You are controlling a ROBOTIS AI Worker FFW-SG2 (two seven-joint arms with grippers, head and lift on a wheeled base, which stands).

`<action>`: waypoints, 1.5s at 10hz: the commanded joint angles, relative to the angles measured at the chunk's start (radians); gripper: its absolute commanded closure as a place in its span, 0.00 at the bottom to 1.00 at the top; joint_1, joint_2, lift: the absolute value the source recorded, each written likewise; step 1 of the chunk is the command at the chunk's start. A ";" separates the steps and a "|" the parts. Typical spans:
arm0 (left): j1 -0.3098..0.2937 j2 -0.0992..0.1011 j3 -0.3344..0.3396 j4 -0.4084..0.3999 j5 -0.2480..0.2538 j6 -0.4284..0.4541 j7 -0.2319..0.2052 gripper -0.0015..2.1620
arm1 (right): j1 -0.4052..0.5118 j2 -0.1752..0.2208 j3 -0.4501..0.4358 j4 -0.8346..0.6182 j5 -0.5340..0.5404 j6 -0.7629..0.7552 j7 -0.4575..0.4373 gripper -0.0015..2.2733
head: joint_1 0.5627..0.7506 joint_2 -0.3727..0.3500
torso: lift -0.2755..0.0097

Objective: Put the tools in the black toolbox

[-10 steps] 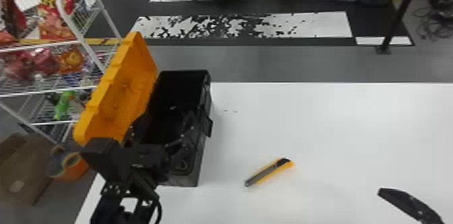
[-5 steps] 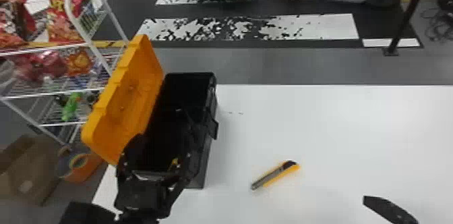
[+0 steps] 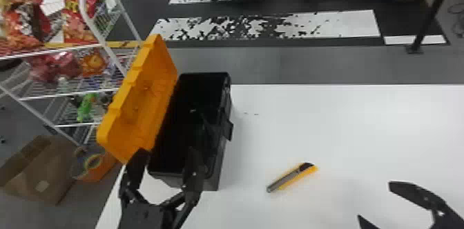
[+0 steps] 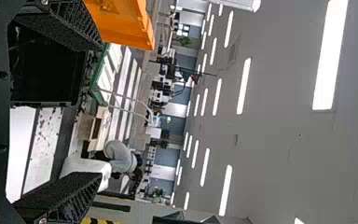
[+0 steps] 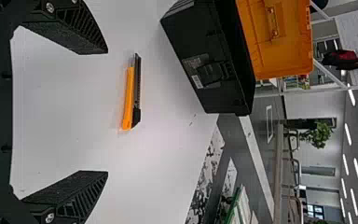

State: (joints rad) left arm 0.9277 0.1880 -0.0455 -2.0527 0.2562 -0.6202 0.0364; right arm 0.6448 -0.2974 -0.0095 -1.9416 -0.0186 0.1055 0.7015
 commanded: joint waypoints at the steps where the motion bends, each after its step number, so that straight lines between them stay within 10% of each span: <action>1: 0.005 0.001 -0.004 0.003 0.000 -0.009 0.000 0.02 | -0.068 -0.012 -0.004 0.012 0.000 0.063 0.030 0.04 | 0.70 0.79 | 0.83; 10: 0.022 0.004 -0.014 -0.006 -0.002 -0.022 0.000 0.02 | -0.513 -0.026 0.230 0.237 0.023 0.400 0.202 0.04 | 0.70 0.85 | 0.83; 15: 0.003 -0.004 -0.056 -0.004 -0.051 -0.022 0.039 0.02 | -0.583 -0.086 0.264 0.242 0.014 0.547 0.254 0.04 | 0.70 0.85 | 0.83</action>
State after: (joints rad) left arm 0.9381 0.1843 -0.0858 -2.0592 0.2174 -0.6419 0.0747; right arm 0.0626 -0.3716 0.2479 -1.6946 -0.0018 0.6274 0.9554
